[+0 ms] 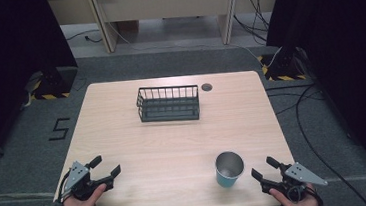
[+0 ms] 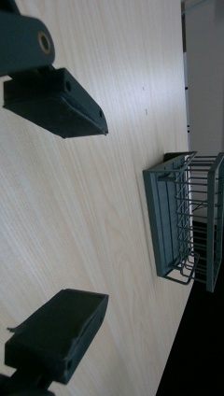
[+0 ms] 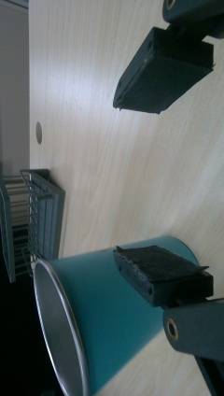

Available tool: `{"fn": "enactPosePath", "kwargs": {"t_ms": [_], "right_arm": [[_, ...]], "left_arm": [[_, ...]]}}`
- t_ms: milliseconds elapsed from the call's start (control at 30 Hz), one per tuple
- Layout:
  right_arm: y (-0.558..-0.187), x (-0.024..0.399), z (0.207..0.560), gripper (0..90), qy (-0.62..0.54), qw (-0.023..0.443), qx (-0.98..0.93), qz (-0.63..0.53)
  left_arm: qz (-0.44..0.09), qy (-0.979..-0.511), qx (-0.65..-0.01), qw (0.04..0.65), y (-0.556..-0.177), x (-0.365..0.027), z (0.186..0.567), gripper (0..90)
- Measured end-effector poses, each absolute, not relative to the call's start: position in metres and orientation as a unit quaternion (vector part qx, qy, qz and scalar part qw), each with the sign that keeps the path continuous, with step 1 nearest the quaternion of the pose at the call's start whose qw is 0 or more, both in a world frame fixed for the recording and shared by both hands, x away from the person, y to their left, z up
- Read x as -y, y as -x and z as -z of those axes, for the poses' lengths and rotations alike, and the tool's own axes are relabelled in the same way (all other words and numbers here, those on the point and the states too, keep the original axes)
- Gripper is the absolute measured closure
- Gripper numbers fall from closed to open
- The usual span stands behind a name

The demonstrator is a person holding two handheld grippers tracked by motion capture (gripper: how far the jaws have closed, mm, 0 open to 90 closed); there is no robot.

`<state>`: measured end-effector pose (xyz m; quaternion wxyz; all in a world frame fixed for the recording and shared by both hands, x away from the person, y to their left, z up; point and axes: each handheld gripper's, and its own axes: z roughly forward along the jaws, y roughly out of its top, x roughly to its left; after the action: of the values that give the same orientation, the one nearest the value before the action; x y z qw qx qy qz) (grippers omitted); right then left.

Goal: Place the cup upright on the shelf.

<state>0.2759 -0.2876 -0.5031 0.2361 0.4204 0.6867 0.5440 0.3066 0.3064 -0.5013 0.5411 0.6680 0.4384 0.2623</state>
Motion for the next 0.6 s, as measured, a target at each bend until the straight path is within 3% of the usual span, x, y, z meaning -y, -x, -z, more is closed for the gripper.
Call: {"fn": "enactPosePath", "kwargs": {"t_ms": [600], "right_arm": [[-0.261,0.276,0.501,19.3,-0.374,0.209,-0.723,-0.542]], "left_arm": [[-0.254,-0.67,-0.437,0.544,-0.314,-0.302,0.503,14.9]]}}
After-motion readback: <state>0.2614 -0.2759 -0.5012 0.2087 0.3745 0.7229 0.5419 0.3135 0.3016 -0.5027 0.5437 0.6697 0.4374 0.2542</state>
